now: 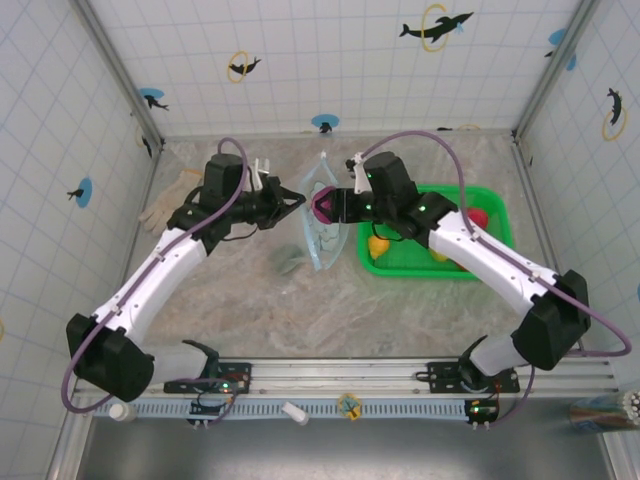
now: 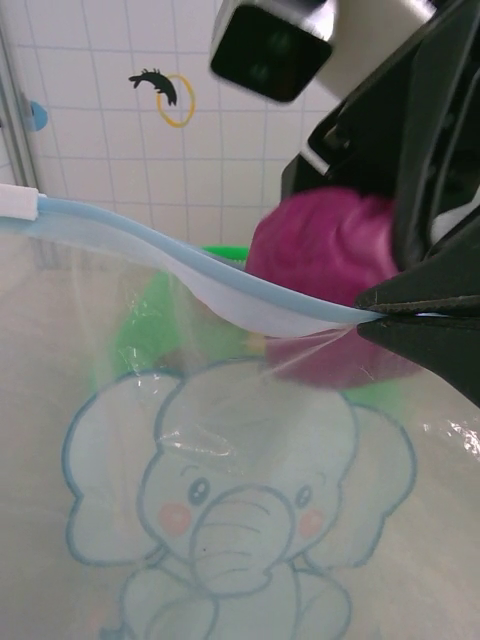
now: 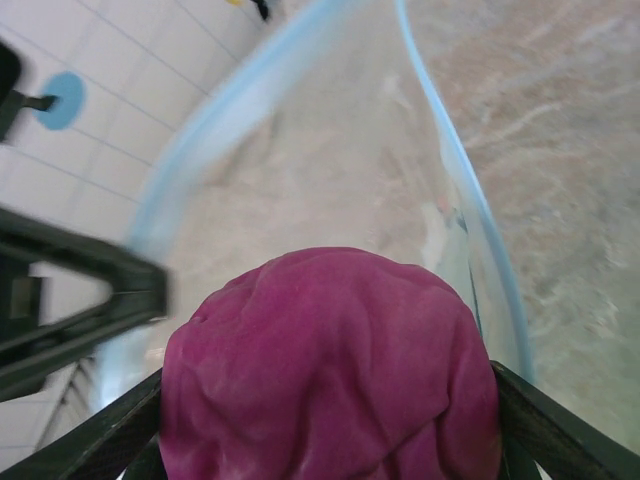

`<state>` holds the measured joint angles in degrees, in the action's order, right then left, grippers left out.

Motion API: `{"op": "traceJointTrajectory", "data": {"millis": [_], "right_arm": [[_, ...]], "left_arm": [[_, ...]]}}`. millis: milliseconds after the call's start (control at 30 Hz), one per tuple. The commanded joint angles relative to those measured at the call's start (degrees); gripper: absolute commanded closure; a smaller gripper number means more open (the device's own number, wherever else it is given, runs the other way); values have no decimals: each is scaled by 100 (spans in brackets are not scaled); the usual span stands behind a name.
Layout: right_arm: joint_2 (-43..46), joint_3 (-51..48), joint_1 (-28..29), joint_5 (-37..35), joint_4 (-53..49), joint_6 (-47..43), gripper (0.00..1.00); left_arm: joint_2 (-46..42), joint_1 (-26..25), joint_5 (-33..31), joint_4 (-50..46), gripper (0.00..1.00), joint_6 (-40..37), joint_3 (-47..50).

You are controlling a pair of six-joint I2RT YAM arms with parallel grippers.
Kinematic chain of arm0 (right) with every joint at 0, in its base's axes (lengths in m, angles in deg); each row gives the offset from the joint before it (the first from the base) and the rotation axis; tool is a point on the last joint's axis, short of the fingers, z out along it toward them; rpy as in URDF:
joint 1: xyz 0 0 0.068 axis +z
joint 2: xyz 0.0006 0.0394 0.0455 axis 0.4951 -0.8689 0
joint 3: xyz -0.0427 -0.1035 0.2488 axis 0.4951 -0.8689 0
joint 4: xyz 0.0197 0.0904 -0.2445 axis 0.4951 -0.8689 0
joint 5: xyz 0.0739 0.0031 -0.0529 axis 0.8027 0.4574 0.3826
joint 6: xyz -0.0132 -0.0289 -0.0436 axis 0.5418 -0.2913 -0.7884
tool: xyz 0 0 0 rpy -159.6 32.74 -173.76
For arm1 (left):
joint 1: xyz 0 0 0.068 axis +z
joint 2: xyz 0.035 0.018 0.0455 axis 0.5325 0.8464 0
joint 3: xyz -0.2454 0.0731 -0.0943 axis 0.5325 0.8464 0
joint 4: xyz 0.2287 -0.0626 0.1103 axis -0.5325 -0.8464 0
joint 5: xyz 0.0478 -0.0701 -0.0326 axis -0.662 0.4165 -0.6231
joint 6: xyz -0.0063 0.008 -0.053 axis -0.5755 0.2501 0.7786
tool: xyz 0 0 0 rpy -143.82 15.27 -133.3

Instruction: Place the food in the zip-top bag and seal the zipper

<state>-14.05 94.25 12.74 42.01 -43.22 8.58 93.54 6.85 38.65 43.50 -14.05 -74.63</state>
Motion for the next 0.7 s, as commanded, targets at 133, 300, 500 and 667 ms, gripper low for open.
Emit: {"op": "traceJointTrajectory", "data": {"millis": [133,300,500,667], "right_arm": [[-468,803,253,-394,-661,-206,32],[-557,1039,293,-389,-880,-252,13],[-368,971,267,-382,-915,-273,8],[-152,986,214,-327,-856,-276,12]], "left_arm": [[-101,37,468,-544,100,-69,-678],[47,40,677,-783,100,-263,-524],[234,38,557,-331,100,-93,-370],[270,43,501,-5,100,91,-157]]}}
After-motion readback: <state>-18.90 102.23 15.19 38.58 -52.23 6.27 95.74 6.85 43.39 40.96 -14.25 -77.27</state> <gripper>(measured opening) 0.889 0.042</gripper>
